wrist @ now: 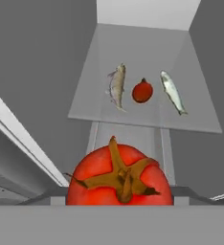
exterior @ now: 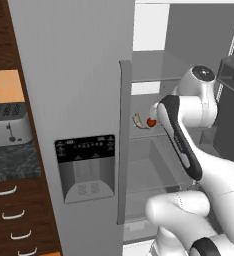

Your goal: Place one tomato and one fish in each tupperware on the nearby counter, to pack two identical lunches.

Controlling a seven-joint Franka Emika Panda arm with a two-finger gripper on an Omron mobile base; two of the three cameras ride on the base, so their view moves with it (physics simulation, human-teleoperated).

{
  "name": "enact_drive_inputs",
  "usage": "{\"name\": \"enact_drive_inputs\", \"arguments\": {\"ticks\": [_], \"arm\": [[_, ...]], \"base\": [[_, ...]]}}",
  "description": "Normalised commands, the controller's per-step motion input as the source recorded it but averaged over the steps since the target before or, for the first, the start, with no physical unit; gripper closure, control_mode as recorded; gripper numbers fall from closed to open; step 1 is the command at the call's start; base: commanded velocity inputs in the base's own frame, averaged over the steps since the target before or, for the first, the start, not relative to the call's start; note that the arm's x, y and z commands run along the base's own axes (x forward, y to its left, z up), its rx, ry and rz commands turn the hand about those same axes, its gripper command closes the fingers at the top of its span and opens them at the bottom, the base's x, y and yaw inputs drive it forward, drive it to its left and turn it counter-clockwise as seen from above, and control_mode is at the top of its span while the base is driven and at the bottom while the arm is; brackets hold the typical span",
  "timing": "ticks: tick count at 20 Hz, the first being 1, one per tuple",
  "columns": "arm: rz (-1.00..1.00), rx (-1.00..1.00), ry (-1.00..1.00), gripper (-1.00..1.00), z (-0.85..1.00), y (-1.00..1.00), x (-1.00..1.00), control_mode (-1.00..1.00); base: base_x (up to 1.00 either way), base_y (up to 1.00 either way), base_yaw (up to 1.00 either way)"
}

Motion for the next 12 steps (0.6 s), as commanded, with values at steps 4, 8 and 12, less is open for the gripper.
{"name": "enact_drive_inputs", "arguments": {"ticks": [4, 8, 12], "arm": [[0.0, 0.0, 0.0, 1.0, -0.15, 0.06, -0.25, 1.0], [0.0, 0.0, 0.0, 1.0, 0.0, 0.0, 0.0, 1.0], [0.0, 0.0, 0.0, 1.0, 0.0, 0.0, 0.0, 1.0]], "base": [[-0.75, 0.58, 0.0], [-1.0, 1.0, 0.0], [-0.73, 1.0, 0.0]]}}
